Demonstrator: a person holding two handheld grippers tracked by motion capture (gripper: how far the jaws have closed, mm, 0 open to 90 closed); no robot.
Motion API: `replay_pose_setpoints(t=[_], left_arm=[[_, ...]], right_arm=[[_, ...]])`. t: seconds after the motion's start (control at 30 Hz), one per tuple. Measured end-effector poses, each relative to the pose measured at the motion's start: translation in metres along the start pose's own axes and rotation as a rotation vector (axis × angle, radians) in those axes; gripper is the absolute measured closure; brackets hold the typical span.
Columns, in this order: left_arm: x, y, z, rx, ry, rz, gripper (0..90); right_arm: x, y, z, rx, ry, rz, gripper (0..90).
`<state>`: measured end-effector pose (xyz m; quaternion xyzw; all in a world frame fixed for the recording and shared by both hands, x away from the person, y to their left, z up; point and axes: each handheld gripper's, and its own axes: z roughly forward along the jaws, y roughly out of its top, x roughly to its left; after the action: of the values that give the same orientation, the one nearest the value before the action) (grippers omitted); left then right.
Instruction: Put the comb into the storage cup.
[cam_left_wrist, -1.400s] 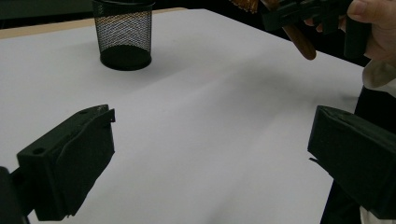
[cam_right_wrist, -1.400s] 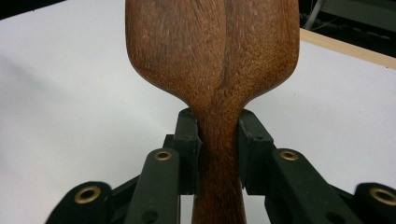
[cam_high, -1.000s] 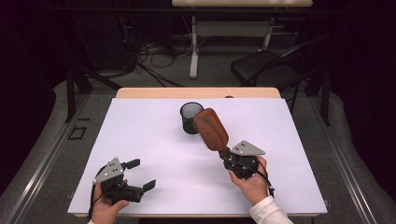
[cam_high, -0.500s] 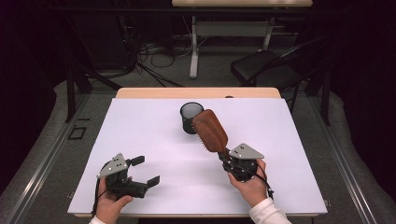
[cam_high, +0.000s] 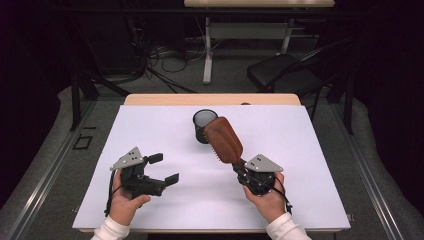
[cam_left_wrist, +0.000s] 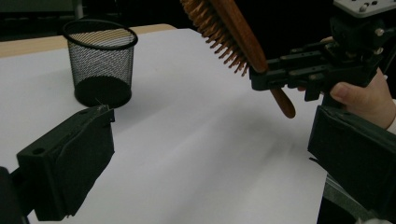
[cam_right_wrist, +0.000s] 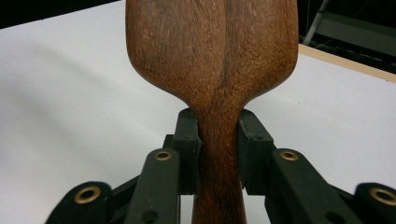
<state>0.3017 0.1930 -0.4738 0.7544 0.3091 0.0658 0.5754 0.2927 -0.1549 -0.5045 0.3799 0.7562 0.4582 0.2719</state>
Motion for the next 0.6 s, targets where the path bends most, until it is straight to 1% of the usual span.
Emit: replay_pose_setpoints(t=[0.13, 0.27, 0.33, 0.47, 0.6], left_arm=[[-0.001, 0.01, 0.011, 0.018, -0.013, -0.008, 0.4], [-0.001, 0.017, 0.022, 0.039, -0.021, -0.011, 0.4], [-0.001, 0.02, 0.027, 0.045, -0.029, -0.021, 0.4], [0.002, 0.024, 0.034, 0.048, -0.041, -0.06, 0.4], [0.006, 0.028, 0.039, 0.043, -0.042, -0.091, 0.5]], right_arm=[[0.0, 0.0, -0.001, -0.006, -0.001, 0.001, 72.4], [0.0, 0.0, -0.002, -0.014, -0.003, 0.0, 72.4], [0.0, 0.001, -0.003, -0.017, -0.003, 0.003, 72.4], [0.0, 0.001, -0.004, -0.022, -0.005, 0.004, 72.4], [0.001, 0.001, -0.003, -0.023, -0.006, 0.0, 72.4]])
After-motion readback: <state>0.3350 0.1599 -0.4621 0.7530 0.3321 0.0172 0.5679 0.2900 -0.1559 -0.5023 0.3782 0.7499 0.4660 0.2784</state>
